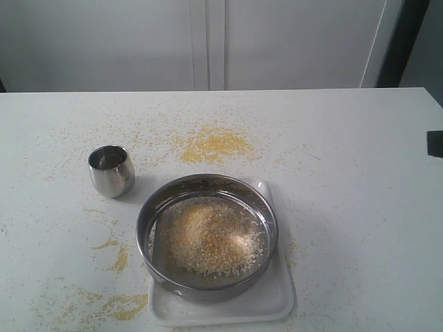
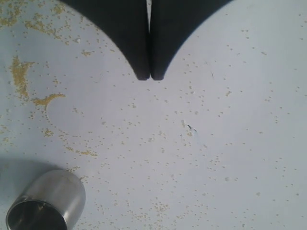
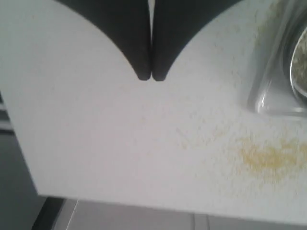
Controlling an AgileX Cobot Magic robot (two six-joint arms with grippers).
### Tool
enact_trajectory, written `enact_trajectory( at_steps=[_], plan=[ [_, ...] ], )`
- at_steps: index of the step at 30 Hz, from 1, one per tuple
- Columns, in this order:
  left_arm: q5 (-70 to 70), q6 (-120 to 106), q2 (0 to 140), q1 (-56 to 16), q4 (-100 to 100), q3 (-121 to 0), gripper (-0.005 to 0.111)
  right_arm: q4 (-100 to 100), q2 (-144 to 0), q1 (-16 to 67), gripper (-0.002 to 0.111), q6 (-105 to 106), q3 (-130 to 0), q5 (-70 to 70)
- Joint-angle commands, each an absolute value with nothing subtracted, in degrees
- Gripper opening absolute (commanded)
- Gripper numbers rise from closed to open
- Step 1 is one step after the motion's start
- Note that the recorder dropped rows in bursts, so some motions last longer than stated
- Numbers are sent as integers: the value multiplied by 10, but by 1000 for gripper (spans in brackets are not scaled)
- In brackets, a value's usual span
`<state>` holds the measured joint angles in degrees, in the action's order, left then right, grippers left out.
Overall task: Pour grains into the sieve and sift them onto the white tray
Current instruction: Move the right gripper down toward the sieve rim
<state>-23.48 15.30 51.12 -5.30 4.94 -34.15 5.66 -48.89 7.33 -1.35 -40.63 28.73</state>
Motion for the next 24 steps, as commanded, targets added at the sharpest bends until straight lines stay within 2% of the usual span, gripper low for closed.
enact_trajectory(
  at_steps=[1,7,13,22,24],
  plan=[
    [-237,154,506,-50,45,-338,1,-56,-543,76,0,81,-454,356],
    [-237,154,506,-50,45,-338,1,-272,-615,109,0,250,-492,410],
    [-237,154,506,-50,45,-338,1,-269,-738,177,0,253,-568,442],
    [-237,154,506,-50,45,-338,1,-151,-873,270,0,181,-653,453],
    [-237,154,506,-50,46,-338,1,-104,-899,283,5,140,-672,453]
  ],
)
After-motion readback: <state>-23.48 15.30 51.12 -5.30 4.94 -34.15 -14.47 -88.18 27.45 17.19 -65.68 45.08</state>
